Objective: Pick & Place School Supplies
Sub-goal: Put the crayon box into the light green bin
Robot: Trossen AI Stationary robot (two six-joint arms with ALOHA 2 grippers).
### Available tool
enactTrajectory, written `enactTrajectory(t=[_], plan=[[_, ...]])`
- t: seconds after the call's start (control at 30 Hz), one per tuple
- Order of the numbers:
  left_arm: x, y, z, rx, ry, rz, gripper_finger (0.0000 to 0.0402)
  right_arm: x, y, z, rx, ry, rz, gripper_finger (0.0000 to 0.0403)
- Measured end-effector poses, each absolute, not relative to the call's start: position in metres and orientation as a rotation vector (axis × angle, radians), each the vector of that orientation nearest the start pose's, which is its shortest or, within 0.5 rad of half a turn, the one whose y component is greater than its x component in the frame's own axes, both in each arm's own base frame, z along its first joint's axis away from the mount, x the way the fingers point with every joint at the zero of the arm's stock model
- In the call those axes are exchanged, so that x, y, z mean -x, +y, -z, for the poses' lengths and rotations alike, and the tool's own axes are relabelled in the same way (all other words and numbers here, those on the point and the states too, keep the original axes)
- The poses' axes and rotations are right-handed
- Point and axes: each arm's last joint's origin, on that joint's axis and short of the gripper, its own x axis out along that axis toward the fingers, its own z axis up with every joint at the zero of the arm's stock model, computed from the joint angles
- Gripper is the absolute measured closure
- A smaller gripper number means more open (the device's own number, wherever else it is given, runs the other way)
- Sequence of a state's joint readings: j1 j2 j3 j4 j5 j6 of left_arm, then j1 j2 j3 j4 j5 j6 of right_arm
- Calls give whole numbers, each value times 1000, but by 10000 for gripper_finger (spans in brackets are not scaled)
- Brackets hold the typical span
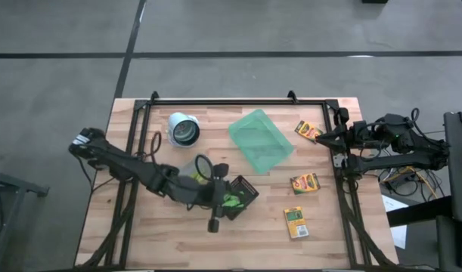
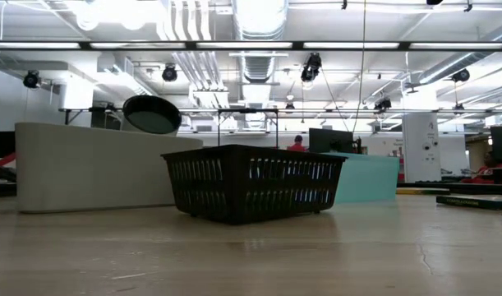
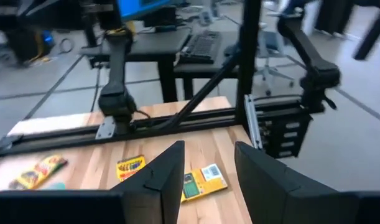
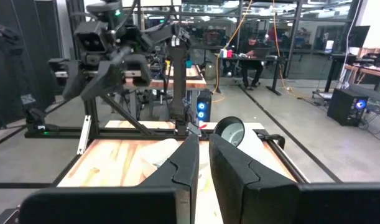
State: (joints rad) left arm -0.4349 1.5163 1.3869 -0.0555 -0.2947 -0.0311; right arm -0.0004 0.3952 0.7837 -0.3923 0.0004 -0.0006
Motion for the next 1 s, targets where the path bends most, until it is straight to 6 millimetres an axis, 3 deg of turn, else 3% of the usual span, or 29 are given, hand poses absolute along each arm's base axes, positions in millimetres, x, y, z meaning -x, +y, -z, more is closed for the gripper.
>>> enactTrajectory(t=[0.37,0.63,0.83,1.0], plan=[[-313,-105,-390,-101,200,250,254,-77,0,-353,1,4,1,367],[-302,-97,-400,-155,173,266,254,-77,0,-353,1,4,1,367],[-279,-90,-395,-156,115,265,254,-77,0,-353,1,4,1,367],[-250,-79,-378,-148,-11,247,254,-77,0,-353,1,4,1,367]])
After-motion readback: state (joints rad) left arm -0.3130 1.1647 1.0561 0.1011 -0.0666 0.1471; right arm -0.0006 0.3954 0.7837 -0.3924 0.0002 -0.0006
